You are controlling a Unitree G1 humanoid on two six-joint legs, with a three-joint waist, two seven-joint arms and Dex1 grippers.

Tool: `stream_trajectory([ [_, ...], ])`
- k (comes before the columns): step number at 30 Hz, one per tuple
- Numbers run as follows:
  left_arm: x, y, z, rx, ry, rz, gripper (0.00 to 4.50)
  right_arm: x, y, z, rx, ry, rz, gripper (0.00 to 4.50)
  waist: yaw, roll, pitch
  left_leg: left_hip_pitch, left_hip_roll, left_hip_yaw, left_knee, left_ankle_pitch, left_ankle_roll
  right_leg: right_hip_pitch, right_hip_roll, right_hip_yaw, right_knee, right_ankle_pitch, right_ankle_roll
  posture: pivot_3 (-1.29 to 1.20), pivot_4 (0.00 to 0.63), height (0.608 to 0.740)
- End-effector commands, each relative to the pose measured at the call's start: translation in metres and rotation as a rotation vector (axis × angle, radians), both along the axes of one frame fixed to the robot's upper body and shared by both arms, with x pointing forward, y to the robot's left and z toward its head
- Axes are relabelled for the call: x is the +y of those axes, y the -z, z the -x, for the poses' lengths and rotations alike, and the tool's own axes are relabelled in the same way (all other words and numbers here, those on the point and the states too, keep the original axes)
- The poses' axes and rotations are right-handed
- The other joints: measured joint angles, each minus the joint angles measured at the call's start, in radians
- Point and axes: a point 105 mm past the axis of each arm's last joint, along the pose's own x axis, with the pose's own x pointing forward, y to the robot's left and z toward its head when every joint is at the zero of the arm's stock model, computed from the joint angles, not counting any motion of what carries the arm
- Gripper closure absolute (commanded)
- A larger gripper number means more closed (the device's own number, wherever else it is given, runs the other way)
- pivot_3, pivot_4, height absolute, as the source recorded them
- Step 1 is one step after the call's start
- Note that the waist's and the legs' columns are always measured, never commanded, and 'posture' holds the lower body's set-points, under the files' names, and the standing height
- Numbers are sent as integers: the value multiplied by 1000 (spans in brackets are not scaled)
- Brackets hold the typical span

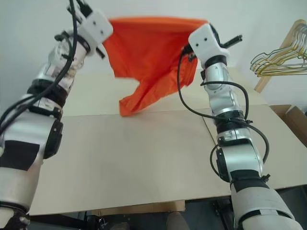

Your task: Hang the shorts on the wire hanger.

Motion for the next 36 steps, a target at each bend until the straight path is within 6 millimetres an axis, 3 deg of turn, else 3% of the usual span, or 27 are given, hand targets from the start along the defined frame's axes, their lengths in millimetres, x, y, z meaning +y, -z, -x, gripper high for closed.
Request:
stream_trajectory([
  [1,19,-23,12,-131,-38,60,4471,-15,26,6,3,-3,67,4500,-12,0,0,0,-3,1,0,0,1,1,-3,0,-1,-1,1,-142,0,740],
  [5,5,11,8,-42,112,-13,4471,-25,89,14,155,-40,214,4500,-20,-1,0,3,-9,1,0,0,18,11,-9,-2,-12,-1,5,-138,0,740],
  [8,-10,71,13,163,372,-95,4471,-35,138,33,267,-89,383,4500,-21,1,-1,12,-11,1,-3,2,20,19,-10,-3,-15,-1,5,-147,0,740],
  [12,-9,152,56,478,684,-171,4471,-33,174,59,371,-238,522,4500,-60,4,-3,17,-9,1,-8,2,20,20,-10,-2,-14,-1,5,-151,8,740],
  [15,3,187,95,709,790,-116,4471,-21,191,74,434,-368,591,4500,-102,4,-2,14,-5,0,-9,3,20,19,-7,-1,-12,-1,4,-147,13,740],
  [17,18,208,119,855,799,-178,4471,-10,203,86,478,-463,658,4500,-117,4,-3,14,-5,0,-8,2,21,20,-7,-1,-12,-1,4,-140,15,740],
  [20,36,225,154,1066,829,-277,4471,2,224,106,541,-594,781,4500,-108,4,-2,22,-5,0,-8,2,21,26,-6,-1,-14,-1,4,-128,18,740],
  [24,55,240,199,1335,882,-416,4471,6,242,122,601,-676,907,4500,-72,4,3,46,-2,-1,-13,-1,26,52,-1,-2,-21,-3,2,-127,19,740],
  [28,53,251,243,1504,1000,-482,4471,3,252,129,630,-696,1004,4500,-40,4,3,53,1,0,-14,-1,26,57,2,-1,-21,-3,0,-131,19,740],
  [32,35,258,266,1531,1093,-447,4471,-7,264,139,676,-702,1092,4500,-13,4,3,51,3,0,-14,-1,26,55,3,-1,-21,-3,-1,-140,20,740],
  [36,24,269,267,1525,1123,-422,4471,-22,273,154,716,-717,1186,4500,17,4,3,50,3,1,-14,-1,26,55,4,-1,-22,-3,-2,-147,21,740],
])
